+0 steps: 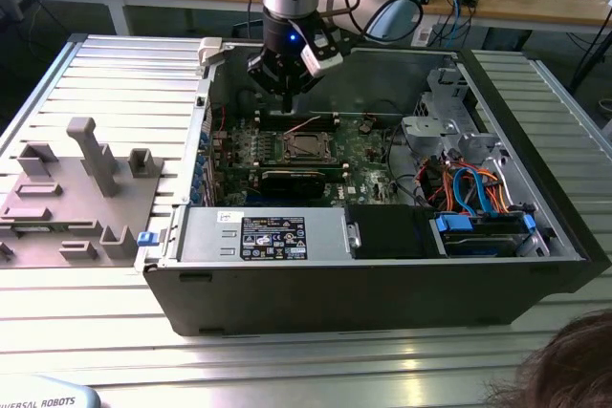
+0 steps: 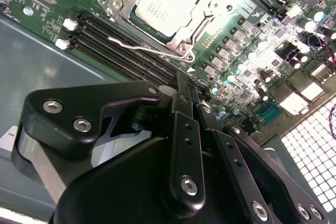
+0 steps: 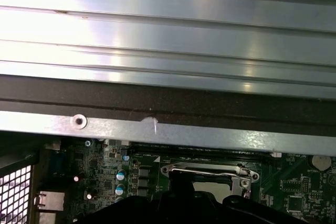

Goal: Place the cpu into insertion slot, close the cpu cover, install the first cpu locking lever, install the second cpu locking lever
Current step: 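Install the first cpu locking lever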

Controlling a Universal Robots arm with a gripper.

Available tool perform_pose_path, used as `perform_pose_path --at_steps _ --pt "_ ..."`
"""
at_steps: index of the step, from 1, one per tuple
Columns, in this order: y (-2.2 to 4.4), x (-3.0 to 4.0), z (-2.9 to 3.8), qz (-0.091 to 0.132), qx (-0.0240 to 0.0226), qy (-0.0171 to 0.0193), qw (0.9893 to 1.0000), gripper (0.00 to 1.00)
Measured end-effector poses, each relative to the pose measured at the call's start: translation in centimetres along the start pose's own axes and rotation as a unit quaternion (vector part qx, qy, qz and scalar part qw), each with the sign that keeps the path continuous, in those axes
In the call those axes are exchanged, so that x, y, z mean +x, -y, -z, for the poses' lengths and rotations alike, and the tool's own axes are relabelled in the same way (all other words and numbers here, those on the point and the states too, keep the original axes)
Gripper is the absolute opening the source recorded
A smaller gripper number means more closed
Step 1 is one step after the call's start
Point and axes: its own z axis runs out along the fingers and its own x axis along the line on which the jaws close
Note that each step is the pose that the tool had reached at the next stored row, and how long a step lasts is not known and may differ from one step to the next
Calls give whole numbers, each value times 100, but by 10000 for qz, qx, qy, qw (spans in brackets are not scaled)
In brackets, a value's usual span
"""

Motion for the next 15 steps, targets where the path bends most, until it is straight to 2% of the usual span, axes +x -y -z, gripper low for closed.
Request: perform_pose_path --at_steps 15 --pt "1 0 -29 0 0 0 10000 11"
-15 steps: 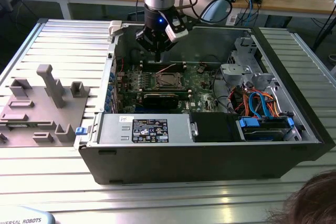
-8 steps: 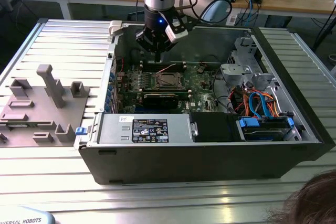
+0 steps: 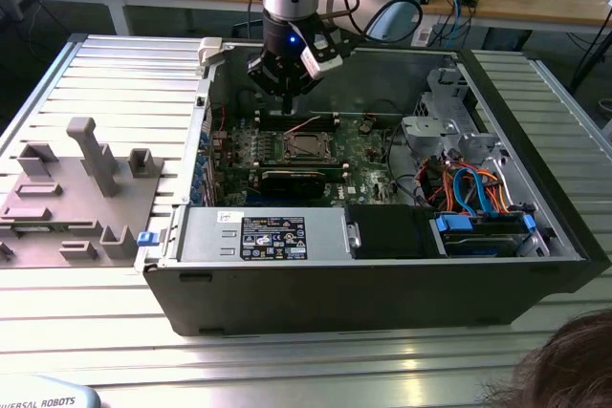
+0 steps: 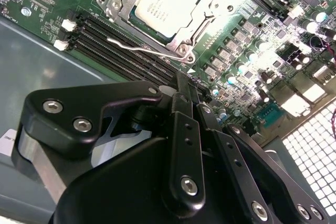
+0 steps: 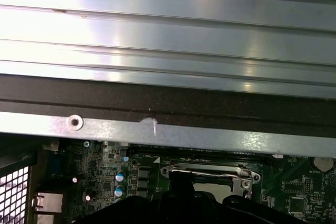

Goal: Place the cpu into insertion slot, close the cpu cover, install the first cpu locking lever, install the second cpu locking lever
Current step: 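Install the first cpu locking lever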

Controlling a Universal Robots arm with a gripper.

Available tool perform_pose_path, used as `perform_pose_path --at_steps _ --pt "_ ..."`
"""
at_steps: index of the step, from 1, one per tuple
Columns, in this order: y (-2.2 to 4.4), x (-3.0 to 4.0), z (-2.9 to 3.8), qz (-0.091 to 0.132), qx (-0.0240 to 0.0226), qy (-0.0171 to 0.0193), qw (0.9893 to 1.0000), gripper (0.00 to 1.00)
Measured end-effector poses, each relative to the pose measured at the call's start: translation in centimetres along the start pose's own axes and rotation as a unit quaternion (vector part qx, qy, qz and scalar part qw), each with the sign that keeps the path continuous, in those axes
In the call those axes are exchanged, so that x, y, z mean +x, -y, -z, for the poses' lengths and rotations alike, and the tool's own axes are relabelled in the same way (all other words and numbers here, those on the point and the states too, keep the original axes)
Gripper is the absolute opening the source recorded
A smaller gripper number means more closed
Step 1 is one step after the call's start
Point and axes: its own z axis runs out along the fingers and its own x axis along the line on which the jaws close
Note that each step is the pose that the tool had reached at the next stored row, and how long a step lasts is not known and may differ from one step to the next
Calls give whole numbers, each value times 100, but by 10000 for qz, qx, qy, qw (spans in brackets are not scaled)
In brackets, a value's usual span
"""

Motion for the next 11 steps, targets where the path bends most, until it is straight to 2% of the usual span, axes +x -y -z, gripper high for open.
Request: perform_pose_path --at_steps 11 --pt "0 0 -23 0 0 0 10000 11"
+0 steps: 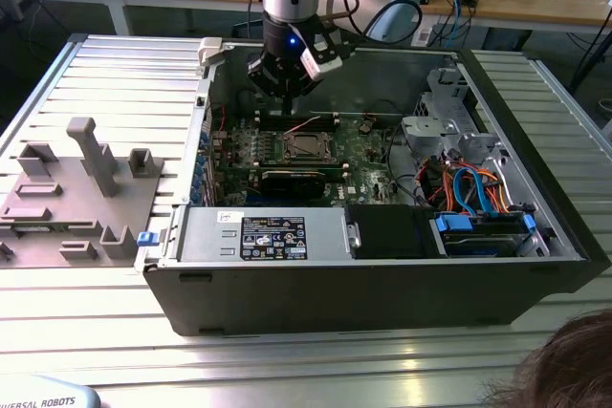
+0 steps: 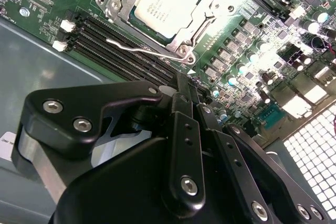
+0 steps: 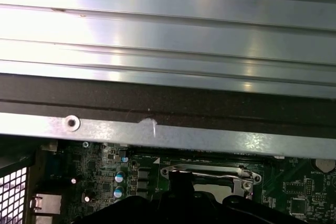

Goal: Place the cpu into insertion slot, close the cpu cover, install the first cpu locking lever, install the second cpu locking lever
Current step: 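Install the first cpu locking lever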

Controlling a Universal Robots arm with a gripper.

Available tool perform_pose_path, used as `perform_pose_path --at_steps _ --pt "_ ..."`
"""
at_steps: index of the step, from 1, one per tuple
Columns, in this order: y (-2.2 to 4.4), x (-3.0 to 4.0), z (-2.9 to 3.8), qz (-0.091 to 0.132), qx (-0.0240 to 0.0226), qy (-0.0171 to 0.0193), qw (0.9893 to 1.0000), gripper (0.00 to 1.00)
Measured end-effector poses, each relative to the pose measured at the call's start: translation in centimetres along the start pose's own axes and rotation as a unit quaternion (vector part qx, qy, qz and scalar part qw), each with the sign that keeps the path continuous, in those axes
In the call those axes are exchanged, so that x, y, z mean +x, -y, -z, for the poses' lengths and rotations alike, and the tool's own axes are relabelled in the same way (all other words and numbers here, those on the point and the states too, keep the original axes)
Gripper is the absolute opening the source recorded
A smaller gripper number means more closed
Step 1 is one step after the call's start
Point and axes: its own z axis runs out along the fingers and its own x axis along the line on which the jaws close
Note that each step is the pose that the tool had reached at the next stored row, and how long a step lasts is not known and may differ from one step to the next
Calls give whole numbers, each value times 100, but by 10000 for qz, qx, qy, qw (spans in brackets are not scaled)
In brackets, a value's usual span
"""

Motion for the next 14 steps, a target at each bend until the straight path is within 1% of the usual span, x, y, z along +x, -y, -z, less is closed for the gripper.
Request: perform_pose_path --at_steps 13,14 --pt "1 0 -26 0 0 0 10000 11" --pt "1 1 -40 0 0 0 10000 11"
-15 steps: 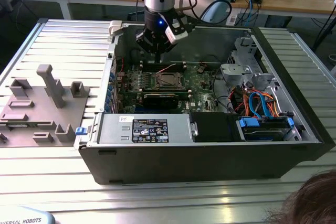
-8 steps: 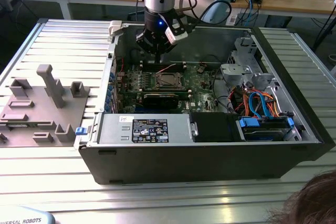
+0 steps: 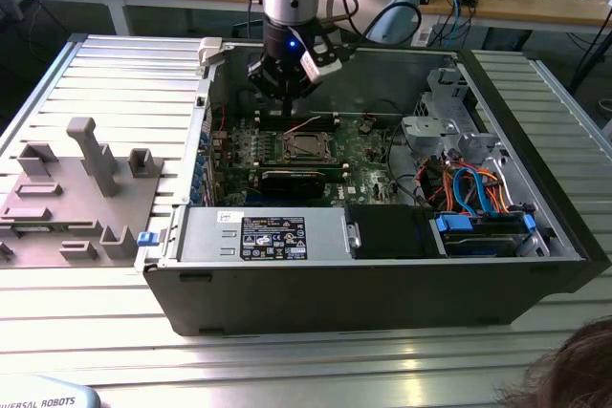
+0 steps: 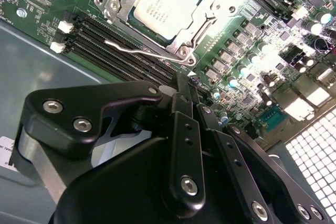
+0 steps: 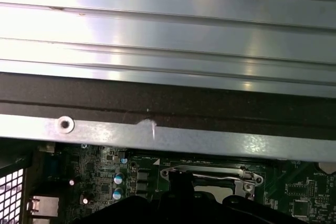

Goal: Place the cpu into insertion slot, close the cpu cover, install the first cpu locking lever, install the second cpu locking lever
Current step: 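Install the first cpu locking lever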

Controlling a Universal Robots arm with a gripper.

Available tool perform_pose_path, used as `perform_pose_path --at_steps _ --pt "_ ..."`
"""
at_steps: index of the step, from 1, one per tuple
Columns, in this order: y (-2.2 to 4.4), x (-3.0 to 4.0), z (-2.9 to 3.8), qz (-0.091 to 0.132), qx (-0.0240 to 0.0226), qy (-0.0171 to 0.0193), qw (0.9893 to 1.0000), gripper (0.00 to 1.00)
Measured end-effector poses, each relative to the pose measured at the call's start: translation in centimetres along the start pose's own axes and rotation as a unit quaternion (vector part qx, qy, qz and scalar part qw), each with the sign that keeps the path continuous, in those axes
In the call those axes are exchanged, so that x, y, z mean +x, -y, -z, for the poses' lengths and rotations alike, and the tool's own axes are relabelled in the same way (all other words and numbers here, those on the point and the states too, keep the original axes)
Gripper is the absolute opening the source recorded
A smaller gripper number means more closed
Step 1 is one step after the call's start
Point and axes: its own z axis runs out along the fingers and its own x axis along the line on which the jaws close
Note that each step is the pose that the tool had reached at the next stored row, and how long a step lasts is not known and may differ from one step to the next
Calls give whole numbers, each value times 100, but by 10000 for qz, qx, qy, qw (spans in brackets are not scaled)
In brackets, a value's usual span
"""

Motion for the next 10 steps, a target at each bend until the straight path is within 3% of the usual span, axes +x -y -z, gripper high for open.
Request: perform_pose_path --at_steps 10 --pt "1 0 -38 0 -2 0 10000 11"
